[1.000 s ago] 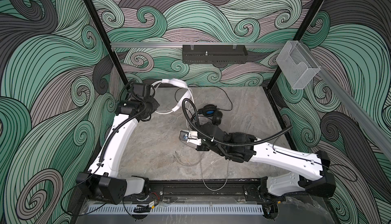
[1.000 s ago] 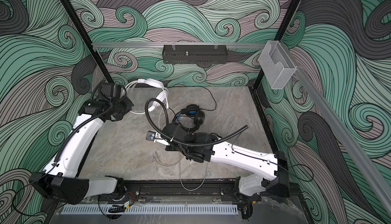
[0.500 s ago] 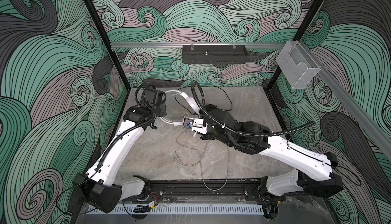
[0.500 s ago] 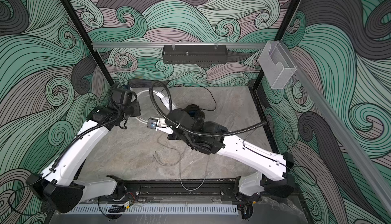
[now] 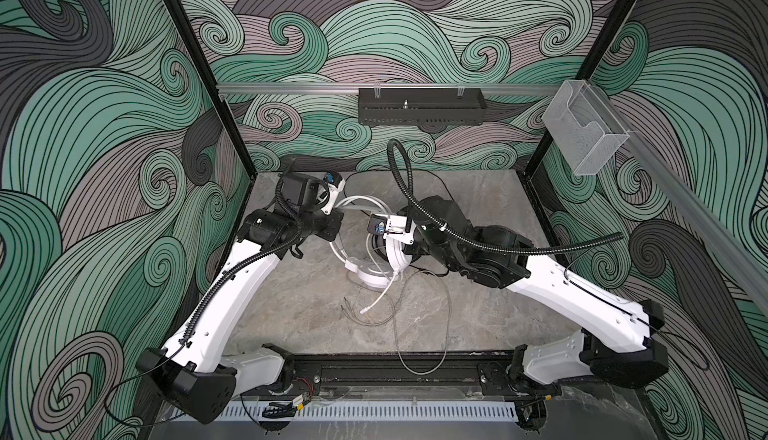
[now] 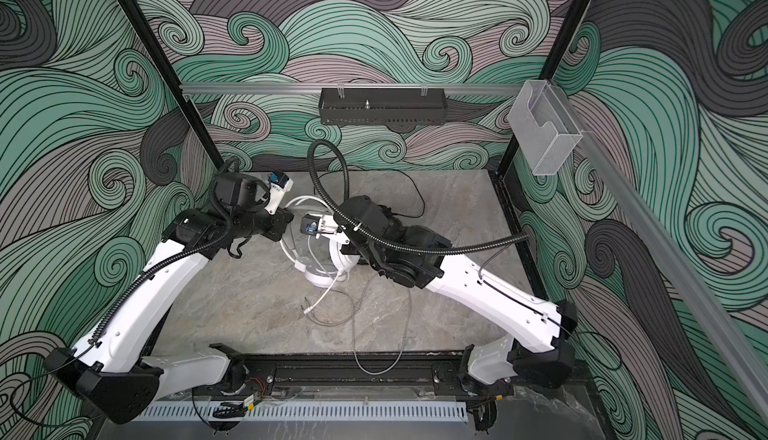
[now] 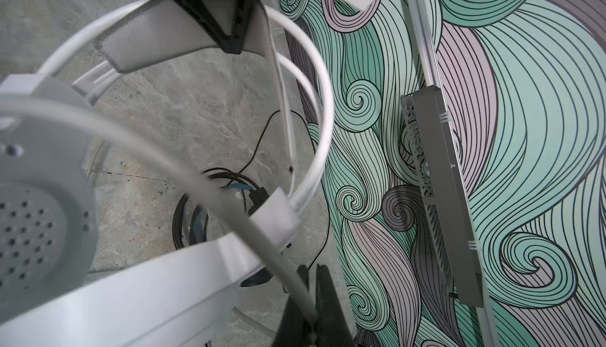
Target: Wrap the headphones
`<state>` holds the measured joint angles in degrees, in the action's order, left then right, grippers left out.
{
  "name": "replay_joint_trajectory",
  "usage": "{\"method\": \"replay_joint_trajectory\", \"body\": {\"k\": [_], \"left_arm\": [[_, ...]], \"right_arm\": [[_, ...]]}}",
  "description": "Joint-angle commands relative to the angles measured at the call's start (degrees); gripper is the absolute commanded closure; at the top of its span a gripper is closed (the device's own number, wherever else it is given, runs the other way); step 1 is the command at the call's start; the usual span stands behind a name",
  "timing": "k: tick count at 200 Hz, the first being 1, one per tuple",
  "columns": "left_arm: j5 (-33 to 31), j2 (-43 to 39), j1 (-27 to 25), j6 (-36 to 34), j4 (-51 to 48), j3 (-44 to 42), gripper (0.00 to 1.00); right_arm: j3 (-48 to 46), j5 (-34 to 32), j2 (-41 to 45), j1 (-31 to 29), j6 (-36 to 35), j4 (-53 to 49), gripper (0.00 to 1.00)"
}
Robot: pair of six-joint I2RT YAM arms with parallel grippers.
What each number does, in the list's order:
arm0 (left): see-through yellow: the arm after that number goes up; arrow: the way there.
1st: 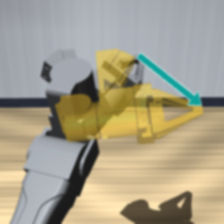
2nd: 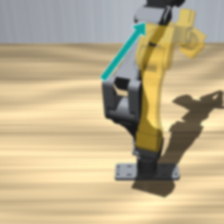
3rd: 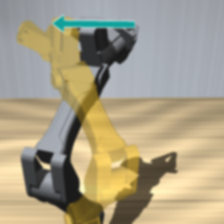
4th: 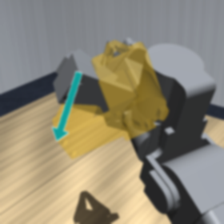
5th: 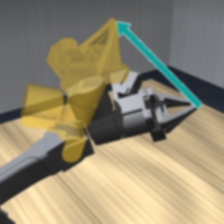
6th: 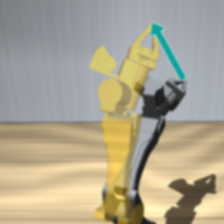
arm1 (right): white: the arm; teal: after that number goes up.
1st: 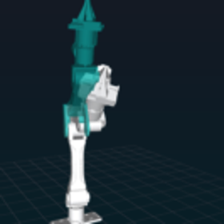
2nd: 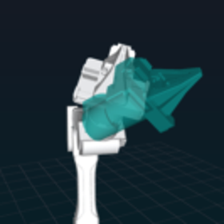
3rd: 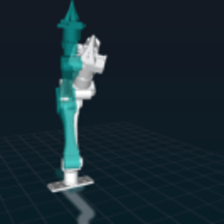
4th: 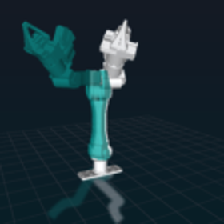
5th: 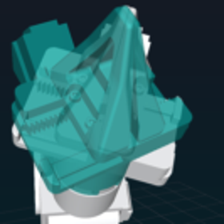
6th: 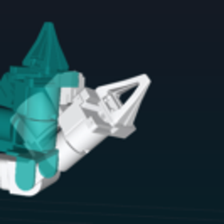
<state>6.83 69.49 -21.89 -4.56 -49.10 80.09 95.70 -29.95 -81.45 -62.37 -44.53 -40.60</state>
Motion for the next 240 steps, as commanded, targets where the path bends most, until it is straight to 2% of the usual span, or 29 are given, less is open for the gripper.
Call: {"method": "replay_joint_trajectory", "body": {"k": [1, 27, 89, 108, 139, 194, 240], "left_arm": [[8.3, -2.8, -0.4, -2.8, -1.0, -0.1, 1.0], [11.9, -3.9, -0.7, -2.4, -0.9, -0.8, 1.0], [18.3, -4.4, -1.8, 0.3, -0.1, 0.1, 1.0], [19.3, -4.8, -2.0, 1.1, -0.2, 0.3, 1.0], [21.9, -5.7, -2.2, 3.3, 0.7, 0.4, 1.0], [24.8, -7.9, -2.3, 10.7, 4.9, 1.8, 1.0], [25.1, -8.2, -2.3, 18.3, 7.1, 5.4, 1.0]], "right_arm": [[1.1, -1.4, 0.1, 0.7, 0.3, 1.4, 1.0], [0.6, -0.8, 0.4, 1.5, 1.6, 1.4, 0.99], [-1.5, 1.9, 1.4, 3.3, 3.8, 3.6, 0.81], [-2.2, 3.6, 2.2, 4.2, 5.0, 4.3, 0.73], [-3.7, 6.5, 3.6, 5.6, 6.4, 6.2, 0.67], [-11.0, 17.8, 9.0, 9.9, 11.4, 13.5, 0.53], [-18.4, 31.0, 14.9, 16.8, 21.2, 22.9, 0.41]]}}
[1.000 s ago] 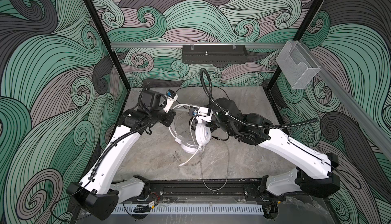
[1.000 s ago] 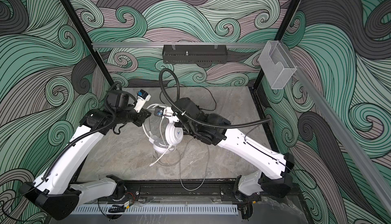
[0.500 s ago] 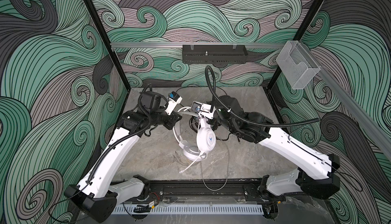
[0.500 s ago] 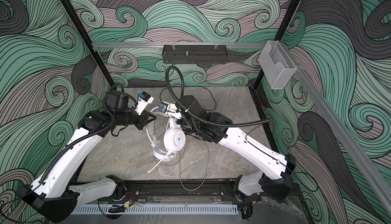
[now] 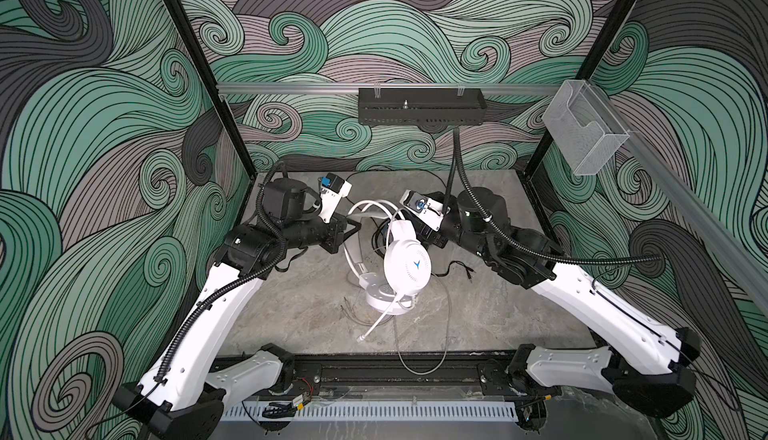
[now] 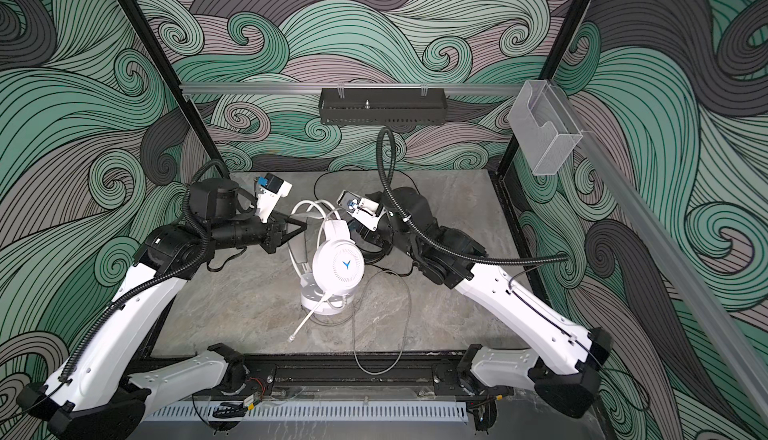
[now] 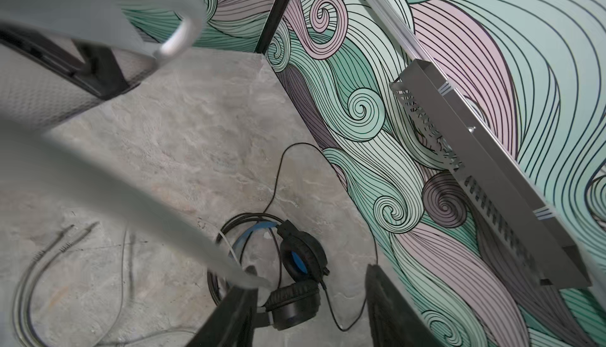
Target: Wrap the headphones
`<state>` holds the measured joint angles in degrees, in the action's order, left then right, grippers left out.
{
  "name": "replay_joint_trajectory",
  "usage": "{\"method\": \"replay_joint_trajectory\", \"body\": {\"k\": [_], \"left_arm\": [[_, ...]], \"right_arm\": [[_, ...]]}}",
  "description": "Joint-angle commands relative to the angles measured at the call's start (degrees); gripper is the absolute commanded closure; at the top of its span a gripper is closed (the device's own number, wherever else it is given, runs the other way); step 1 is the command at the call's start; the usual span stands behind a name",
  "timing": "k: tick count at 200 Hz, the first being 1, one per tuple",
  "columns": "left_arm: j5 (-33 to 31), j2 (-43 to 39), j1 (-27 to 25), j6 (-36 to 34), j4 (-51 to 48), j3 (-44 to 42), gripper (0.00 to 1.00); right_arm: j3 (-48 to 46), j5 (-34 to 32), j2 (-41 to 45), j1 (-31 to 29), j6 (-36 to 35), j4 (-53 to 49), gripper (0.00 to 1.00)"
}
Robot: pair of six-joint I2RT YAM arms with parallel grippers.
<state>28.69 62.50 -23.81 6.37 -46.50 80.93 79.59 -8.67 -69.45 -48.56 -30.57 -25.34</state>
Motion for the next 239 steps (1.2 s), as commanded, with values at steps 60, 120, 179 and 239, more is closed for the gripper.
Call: {"method": "replay_joint_trajectory", "body": {"k": [60, 120, 179, 239], "left_arm": [[-5.1, 0.6, -0.4, 17.0, 4.4, 13.6, 1.0], [-13.7, 1.7, -0.4, 23.6, 2.0, 17.3, 1.0], [-14.0, 3.0, -0.5, 26.1, 2.2, 19.4, 1.0], [-14.0, 4.3, -1.0, 27.6, 2.1, 21.0, 1.0]], "right_arm": [[-10.1, 25.4, 3.5, 9.6, 23.3, 19.2, 0.32], [-12.9, 34.3, -2.5, 12.7, 32.8, 31.8, 0.26], [-14.7, 39.9, -8.1, 12.7, 42.1, 42.8, 0.22], [-8.8, 43.2, -18.5, 12.6, 50.6, 51.6, 0.23]]}}
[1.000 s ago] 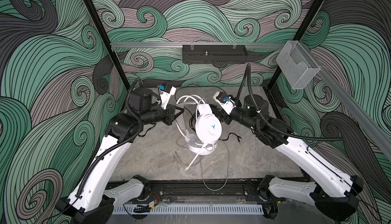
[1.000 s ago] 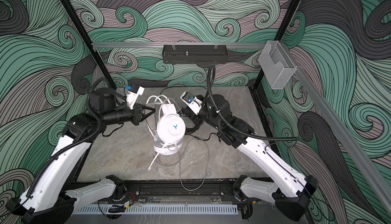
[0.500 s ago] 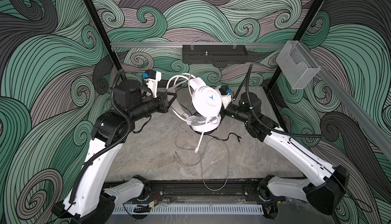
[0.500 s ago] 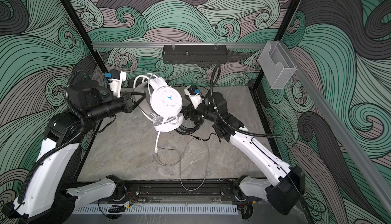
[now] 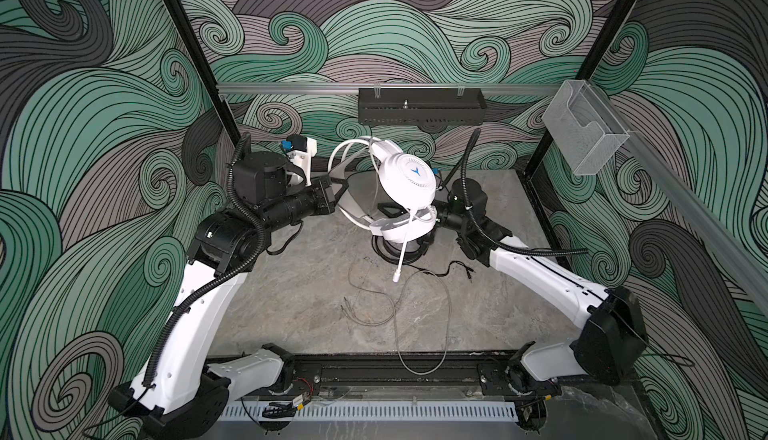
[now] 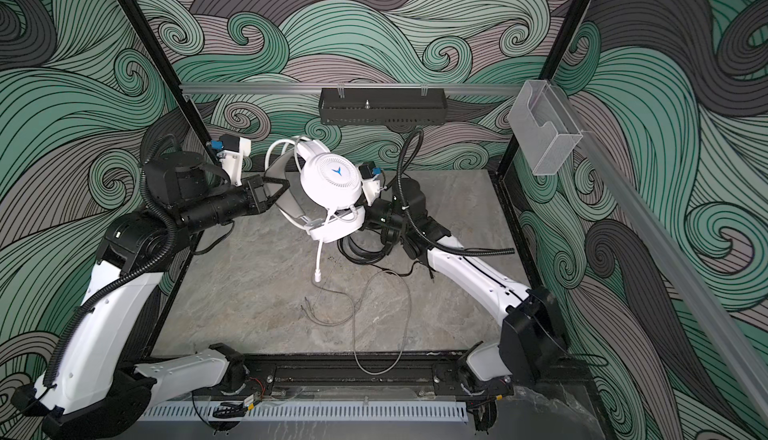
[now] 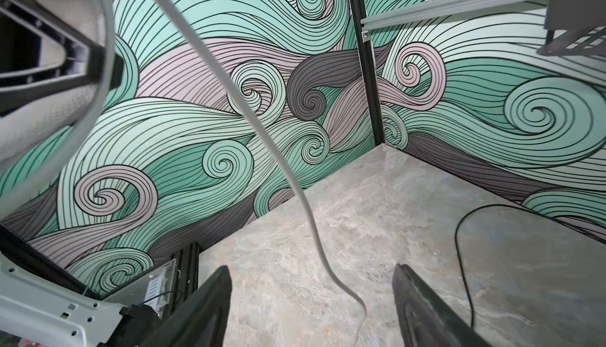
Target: Wrap the headphones
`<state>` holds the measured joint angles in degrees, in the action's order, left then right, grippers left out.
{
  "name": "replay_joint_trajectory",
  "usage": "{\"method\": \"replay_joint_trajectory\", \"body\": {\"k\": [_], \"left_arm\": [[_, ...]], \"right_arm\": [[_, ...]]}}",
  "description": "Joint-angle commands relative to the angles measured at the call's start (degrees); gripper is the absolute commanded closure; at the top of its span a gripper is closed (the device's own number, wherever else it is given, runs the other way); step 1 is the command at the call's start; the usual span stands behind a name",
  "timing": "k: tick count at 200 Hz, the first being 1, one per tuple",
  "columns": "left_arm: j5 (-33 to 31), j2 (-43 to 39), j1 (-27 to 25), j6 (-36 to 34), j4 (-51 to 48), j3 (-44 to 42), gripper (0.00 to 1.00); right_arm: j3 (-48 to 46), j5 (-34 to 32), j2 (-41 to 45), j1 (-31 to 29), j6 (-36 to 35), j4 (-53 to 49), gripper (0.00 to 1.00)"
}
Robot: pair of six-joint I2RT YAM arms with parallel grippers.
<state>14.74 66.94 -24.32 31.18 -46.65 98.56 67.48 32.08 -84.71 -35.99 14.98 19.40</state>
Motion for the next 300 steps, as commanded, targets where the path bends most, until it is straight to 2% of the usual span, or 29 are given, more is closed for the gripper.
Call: {"method": "replay_joint_trajectory", "body": {"k": [1, 61, 225, 300], "left_arm": [[-0.1, -0.2, -0.5, 2.7, 2.2, 3.4, 1.0], [-0.8, 0.0, -0.8, 4.0, 2.4, 3.8, 1.0], [-0.6, 0.8, -0.8, 7.2, 6.0, 6.0, 1.0], [1.2, 1.1, -0.8, 9.6, 8.3, 5.7, 1.0]], "right_arm": [[3.4, 2.5, -3.3, 0.0, 5.2, 7.0, 0.23], [7.7, 4.2, -12.3, 0.0, 10.5, 12.5, 0.28], [1.4, 5.5, -17.7, -4.0, 11.7, 13.9, 0.42], [2.4, 5.0, -20.5, -4.8, 13.5, 15.3, 0.43]]}}
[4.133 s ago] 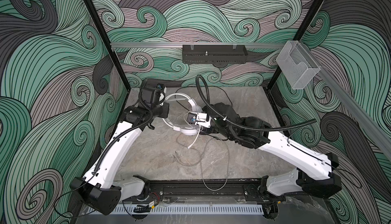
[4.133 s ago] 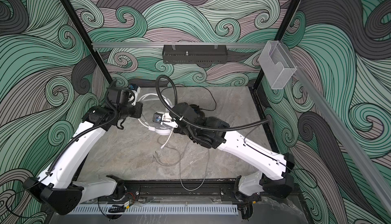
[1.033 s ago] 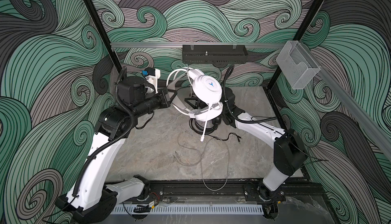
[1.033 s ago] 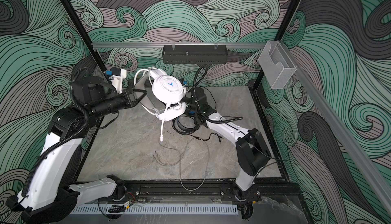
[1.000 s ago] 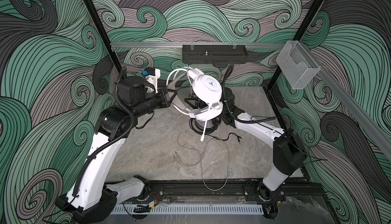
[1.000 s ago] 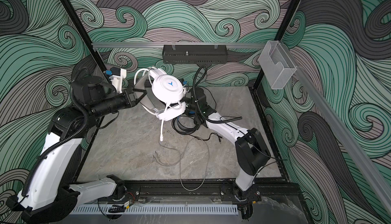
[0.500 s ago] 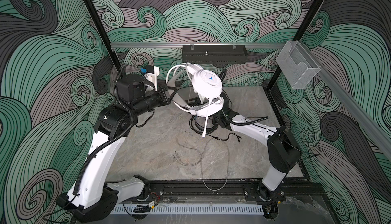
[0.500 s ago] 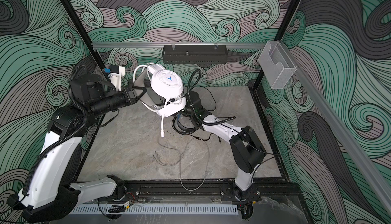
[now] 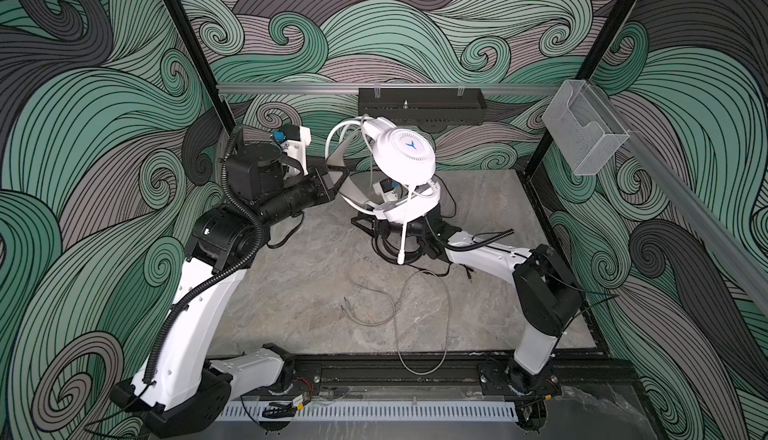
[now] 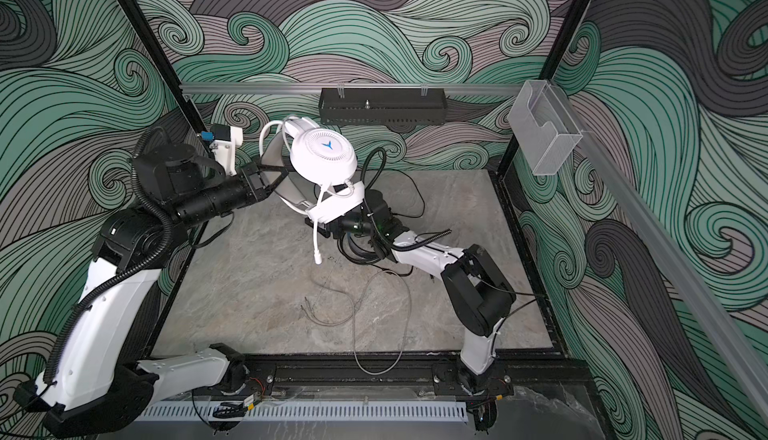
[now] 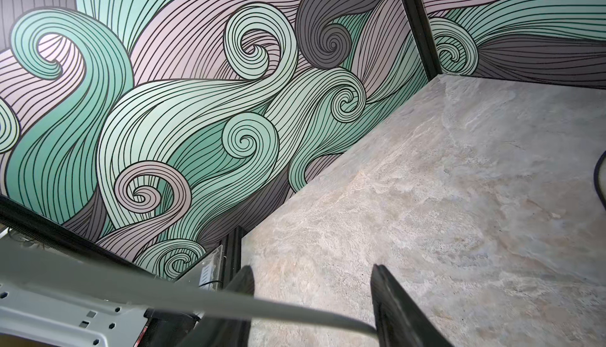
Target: Wrap the headphones
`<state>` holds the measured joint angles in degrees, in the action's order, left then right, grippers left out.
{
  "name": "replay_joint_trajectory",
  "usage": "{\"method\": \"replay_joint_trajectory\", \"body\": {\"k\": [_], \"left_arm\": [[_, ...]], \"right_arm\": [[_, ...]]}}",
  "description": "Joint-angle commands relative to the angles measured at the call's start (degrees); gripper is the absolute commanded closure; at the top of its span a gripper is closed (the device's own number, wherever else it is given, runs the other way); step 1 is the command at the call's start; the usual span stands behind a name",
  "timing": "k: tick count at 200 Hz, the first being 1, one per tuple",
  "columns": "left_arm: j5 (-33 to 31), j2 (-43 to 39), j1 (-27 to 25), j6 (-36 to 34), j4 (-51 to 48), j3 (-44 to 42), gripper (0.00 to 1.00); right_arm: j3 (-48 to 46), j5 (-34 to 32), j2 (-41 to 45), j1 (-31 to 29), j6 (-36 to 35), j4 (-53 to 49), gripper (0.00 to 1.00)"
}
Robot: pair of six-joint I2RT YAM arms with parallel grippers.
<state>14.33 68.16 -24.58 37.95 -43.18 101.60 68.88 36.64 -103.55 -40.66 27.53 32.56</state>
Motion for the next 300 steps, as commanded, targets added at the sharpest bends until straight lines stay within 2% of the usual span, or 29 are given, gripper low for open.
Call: {"method": "replay_joint_trajectory", "body": {"k": [1, 64, 118, 138, 186, 191, 233, 274, 300], "left_arm": [[1.6, -0.1, -0.6, 2.8, 4.8, 2.6, 1.0], [1.8, 0.0, -0.6, 3.9, 5.4, 2.5, 1.0], [2.6, 0.3, -0.6, 5.2, 6.4, 2.1, 1.0], [2.6, 0.2, -0.6, 5.3, 6.5, 2.1, 1.0], [0.8, -0.2, -0.5, 6.2, 6.8, 1.3, 1.0], [0.2, -0.2, -0.5, 6.3, 6.9, 1.3, 1.0], [-7.5, 0.0, -0.3, 7.9, 9.4, 1.2, 1.0], [-17.4, 1.0, -0.2, 9.0, 13.1, 0.0, 1.0], [-21.6, 2.1, -0.1, 9.9, 14.7, -0.1, 1.0]], "right_arm": [[1.0, 0.4, -1.6, -0.1, 1.0, 2.2, 0.43], [1.6, 0.6, -3.8, -0.1, 3.0, 4.3, 0.51], [2.4, 0.4, -4.9, -0.1, 4.6, 5.5, 0.52], [2.4, 0.2, -5.0, 0.0, 4.6, 5.3, 0.62], [1.4, -0.5, -3.5, 0.2, 2.8, 2.6, 0.97], [0.9, -0.7, -2.9, 0.3, 2.2, 1.9, 1.0], [-3.9, -4.9, 6.8, 0.3, -8.0, -12.0, 1.0], [-6.2, -12.7, 15.9, -1.7, -20.0, -27.3, 1.0], [-5.9, -18.5, 19.6, -5.3, -28.1, -37.5, 1.0]]}}
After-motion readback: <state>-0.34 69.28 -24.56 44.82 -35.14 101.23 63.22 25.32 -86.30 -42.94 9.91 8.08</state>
